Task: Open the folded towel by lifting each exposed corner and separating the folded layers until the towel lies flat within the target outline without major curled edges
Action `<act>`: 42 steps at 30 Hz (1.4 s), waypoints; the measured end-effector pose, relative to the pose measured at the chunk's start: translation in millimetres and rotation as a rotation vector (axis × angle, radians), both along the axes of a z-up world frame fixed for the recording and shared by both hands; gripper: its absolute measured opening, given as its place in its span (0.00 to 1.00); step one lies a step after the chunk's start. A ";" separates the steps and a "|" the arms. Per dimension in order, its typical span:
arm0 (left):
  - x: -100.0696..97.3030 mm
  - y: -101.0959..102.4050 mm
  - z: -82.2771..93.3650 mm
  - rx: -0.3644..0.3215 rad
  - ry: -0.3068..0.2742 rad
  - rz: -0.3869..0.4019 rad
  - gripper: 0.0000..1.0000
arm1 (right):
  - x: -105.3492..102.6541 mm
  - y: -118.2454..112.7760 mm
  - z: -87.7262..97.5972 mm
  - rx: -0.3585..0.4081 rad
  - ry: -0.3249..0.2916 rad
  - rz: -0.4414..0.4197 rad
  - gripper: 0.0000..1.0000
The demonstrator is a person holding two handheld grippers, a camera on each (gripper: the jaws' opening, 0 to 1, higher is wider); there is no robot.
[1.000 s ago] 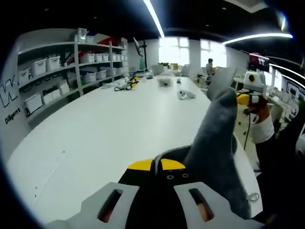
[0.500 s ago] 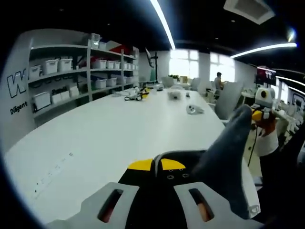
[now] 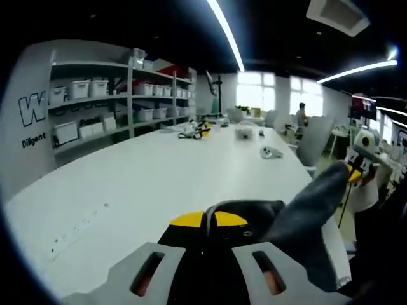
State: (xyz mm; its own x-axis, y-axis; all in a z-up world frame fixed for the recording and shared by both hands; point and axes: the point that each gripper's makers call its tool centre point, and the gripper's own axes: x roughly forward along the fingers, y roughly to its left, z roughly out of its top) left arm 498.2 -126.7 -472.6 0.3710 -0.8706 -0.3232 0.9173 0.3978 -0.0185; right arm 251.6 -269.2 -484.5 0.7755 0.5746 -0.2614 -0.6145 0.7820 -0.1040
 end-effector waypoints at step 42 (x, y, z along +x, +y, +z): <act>16.1 -18.2 -58.4 0.181 -0.078 -0.004 0.31 | -4.6 -57.2 -66.7 0.043 0.222 -0.132 0.15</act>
State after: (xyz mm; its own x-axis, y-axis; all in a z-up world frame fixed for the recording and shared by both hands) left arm 514.3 -145.0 -531.0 0.3975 -0.8026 -0.4448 0.9148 0.3843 0.1242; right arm 247.0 -326.5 -551.2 0.7711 0.4862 -0.4112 -0.5105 0.8580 0.0571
